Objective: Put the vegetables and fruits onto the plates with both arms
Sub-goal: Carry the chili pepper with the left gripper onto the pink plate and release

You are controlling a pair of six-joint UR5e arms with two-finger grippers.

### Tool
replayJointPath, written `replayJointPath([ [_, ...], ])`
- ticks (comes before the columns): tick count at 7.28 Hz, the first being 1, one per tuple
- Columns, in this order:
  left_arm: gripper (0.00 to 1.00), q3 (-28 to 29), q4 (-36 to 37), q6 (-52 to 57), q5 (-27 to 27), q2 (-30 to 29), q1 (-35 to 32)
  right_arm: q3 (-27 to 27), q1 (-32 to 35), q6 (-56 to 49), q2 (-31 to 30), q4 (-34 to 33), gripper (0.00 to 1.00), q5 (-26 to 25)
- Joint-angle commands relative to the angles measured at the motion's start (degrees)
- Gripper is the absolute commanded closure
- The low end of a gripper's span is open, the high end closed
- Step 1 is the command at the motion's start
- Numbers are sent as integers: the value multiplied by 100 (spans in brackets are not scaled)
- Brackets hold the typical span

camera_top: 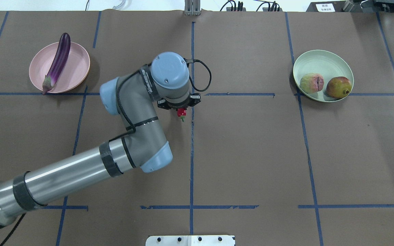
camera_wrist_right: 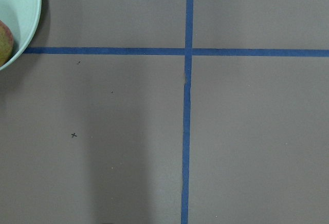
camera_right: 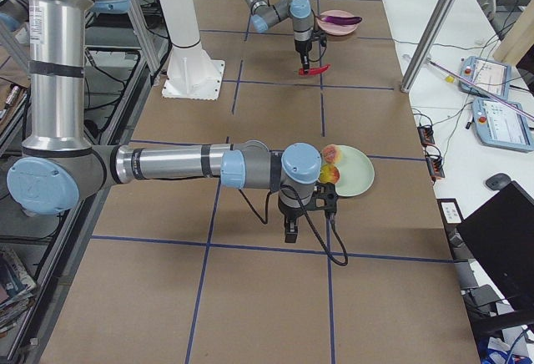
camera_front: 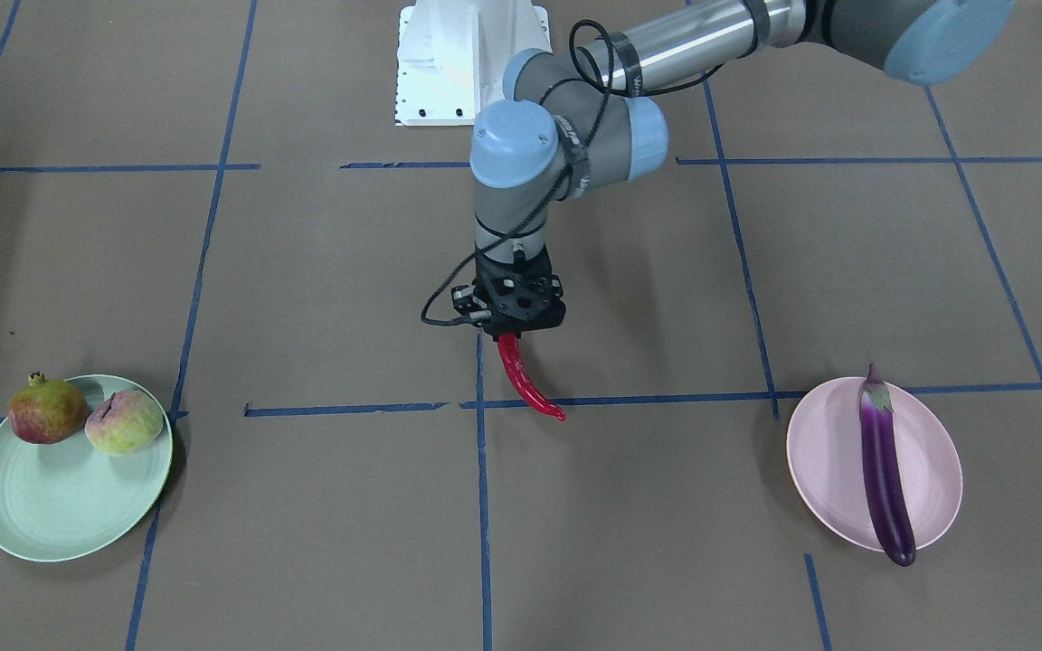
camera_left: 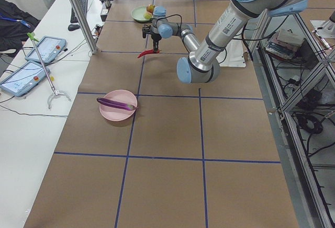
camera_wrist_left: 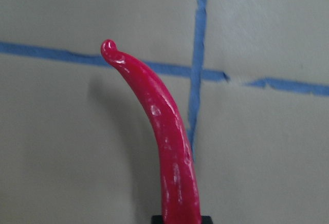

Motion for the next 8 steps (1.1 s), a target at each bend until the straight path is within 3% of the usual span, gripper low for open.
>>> replayJointPath([
  [1,100,12,7,1757,-1016,640,-1397,0,-9,0,-4,0,0,-2],
  [2,100,47,25,2725,-1325,939,-1970,0,-9,-9,-4,0,0,-2],
  [4,100,292,-1,4370,-1346,1371,-2483,0,-9,-9,-4,0,0,-2],
  [5,86,311,-10,4857,-1346,1547,-2529,0,-9,-9,-4,0,0,-2],
  [6,1,303,-19,4888,-1346,1636,-2512,0,-9,-9,-4,0,0,-2],
  [8,0,276,-247,4871,-1372,1758,-2511,0,-9,0,-4,0,0,-2],
])
